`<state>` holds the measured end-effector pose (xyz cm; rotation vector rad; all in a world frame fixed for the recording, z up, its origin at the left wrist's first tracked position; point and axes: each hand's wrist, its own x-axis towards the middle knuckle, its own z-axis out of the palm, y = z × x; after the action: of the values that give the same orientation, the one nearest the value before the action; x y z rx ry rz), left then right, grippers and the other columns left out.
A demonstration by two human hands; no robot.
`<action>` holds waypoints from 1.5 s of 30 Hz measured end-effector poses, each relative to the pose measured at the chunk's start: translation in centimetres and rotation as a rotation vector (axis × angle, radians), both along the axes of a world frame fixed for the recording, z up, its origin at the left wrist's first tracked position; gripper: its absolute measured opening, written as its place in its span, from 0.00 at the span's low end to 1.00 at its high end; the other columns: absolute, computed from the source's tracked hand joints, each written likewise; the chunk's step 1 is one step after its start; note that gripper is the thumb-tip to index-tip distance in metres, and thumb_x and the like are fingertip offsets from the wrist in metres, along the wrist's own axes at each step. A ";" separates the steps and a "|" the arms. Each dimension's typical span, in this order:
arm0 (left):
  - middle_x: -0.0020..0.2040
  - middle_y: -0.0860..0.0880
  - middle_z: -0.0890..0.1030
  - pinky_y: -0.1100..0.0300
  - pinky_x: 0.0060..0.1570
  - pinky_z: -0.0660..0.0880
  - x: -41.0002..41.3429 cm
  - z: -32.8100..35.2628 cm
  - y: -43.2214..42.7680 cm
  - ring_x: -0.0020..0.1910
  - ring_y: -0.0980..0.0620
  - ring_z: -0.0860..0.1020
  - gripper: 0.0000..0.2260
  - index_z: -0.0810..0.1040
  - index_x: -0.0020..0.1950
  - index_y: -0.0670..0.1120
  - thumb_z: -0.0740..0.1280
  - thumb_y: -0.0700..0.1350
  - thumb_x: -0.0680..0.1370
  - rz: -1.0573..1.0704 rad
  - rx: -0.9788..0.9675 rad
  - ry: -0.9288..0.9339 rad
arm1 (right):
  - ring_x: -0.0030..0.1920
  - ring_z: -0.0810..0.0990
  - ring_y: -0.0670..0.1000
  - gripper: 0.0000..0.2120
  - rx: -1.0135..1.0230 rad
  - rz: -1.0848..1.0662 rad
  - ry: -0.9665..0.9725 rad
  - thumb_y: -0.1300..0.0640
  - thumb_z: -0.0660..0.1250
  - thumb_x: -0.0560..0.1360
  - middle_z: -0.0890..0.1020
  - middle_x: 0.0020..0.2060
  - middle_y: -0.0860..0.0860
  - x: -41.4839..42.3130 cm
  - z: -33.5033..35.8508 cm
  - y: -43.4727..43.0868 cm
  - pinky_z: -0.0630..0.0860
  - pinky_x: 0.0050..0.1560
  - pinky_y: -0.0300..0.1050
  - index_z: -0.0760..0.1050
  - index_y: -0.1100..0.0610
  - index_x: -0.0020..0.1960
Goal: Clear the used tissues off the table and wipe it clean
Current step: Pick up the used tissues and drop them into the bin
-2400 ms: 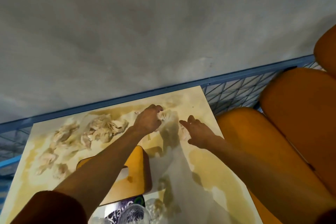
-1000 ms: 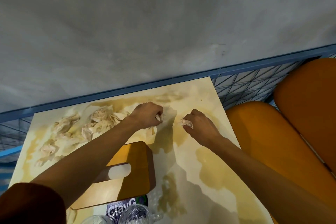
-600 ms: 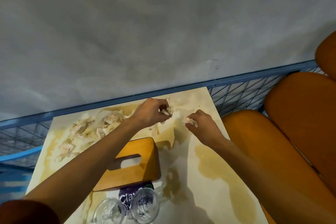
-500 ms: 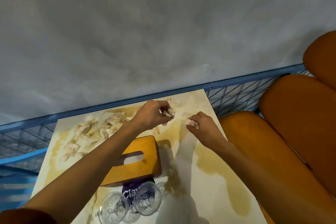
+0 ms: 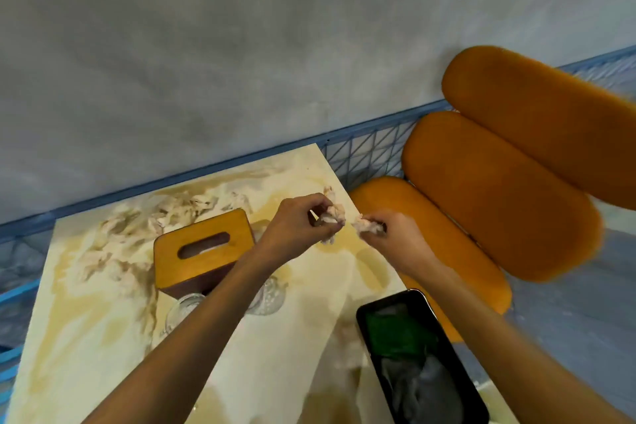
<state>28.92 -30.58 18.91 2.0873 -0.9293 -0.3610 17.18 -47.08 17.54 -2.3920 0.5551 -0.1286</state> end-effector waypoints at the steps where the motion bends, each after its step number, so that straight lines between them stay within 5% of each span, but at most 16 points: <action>1: 0.40 0.54 0.81 0.70 0.34 0.72 -1.4 -0.2 -0.5 0.34 0.63 0.77 0.11 0.81 0.50 0.48 0.76 0.49 0.71 -0.027 -0.007 0.017 | 0.46 0.75 0.47 0.12 -0.003 -0.010 0.009 0.54 0.70 0.76 0.82 0.50 0.49 -1.7 0.0 -0.3 0.69 0.41 0.42 0.80 0.55 0.58; 4: 0.41 0.55 0.81 0.71 0.34 0.72 -5.4 -0.7 -2.0 0.35 0.64 0.77 0.10 0.81 0.49 0.48 0.76 0.50 0.71 -0.106 -0.019 0.061 | 0.43 0.74 0.45 0.14 -0.007 -0.042 0.031 0.55 0.70 0.76 0.81 0.51 0.48 -5.9 -0.5 -1.4 0.65 0.39 0.37 0.78 0.54 0.61; 13: 0.46 0.55 0.82 0.72 0.39 0.74 -17.0 -2.8 -7.2 0.41 0.65 0.78 0.12 0.80 0.53 0.50 0.75 0.49 0.72 -0.300 0.016 0.213 | 0.29 0.69 0.42 0.16 0.056 -0.225 0.091 0.55 0.70 0.76 0.72 0.31 0.42 -18.6 -3.6 -5.5 0.66 0.28 0.33 0.76 0.55 0.63; 18: 0.48 0.52 0.82 0.65 0.46 0.76 -24.9 -4.5 -11.0 0.46 0.58 0.80 0.12 0.81 0.54 0.47 0.75 0.47 0.72 -0.356 0.046 0.297 | 0.37 0.75 0.47 0.14 0.094 -0.319 0.195 0.55 0.71 0.75 0.81 0.42 0.51 -27.7 -7.1 -8.9 0.66 0.33 0.29 0.78 0.56 0.60; 23: 0.44 0.48 0.84 0.60 0.44 0.76 -32.2 -9.1 -14.7 0.43 0.53 0.80 0.10 0.82 0.50 0.45 0.76 0.45 0.71 -0.327 0.082 0.361 | 0.42 0.77 0.45 0.11 0.129 -0.344 0.268 0.57 0.71 0.74 0.84 0.46 0.50 -35.4 -10.6 -11.0 0.66 0.40 0.38 0.81 0.54 0.56; 32: 0.39 0.52 0.80 0.74 0.31 0.71 -41.8 -18.2 -18.1 0.32 0.67 0.76 0.10 0.81 0.51 0.44 0.75 0.43 0.72 -0.171 0.271 0.497 | 0.44 0.80 0.46 0.12 0.285 -0.351 0.446 0.55 0.71 0.74 0.84 0.48 0.51 -46.0 -18.2 -13.5 0.70 0.43 0.36 0.80 0.53 0.57; 36: 0.37 0.48 0.79 0.58 0.38 0.81 -43.7 -21.3 -19.7 0.36 0.55 0.77 0.07 0.79 0.47 0.44 0.75 0.40 0.72 -0.127 0.300 0.555 | 0.49 0.82 0.49 0.14 0.306 -0.305 0.506 0.54 0.70 0.74 0.84 0.52 0.52 -48.8 -20.8 -13.9 0.74 0.48 0.39 0.79 0.55 0.59; 40: 0.38 0.48 0.79 0.69 0.30 0.74 -44.5 -24.1 -21.1 0.32 0.58 0.77 0.08 0.80 0.49 0.44 0.74 0.41 0.73 -0.118 0.340 0.557 | 0.49 0.80 0.48 0.16 0.325 -0.308 0.527 0.56 0.70 0.75 0.83 0.54 0.53 -50.1 -23.1 -14.8 0.72 0.49 0.37 0.78 0.57 0.62; 45: 0.46 0.47 0.80 0.58 0.47 0.78 -44.9 -26.4 -21.3 0.47 0.48 0.80 0.14 0.80 0.59 0.45 0.73 0.42 0.74 -0.144 0.423 0.525 | 0.51 0.81 0.52 0.16 0.370 -0.329 0.545 0.56 0.70 0.75 0.82 0.54 0.55 -51.0 -24.9 -14.6 0.75 0.51 0.41 0.78 0.57 0.61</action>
<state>-16.03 -51.83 -7.49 2.1268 -0.7225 -1.2039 -33.77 -61.71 -7.39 -1.9449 1.1159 0.4597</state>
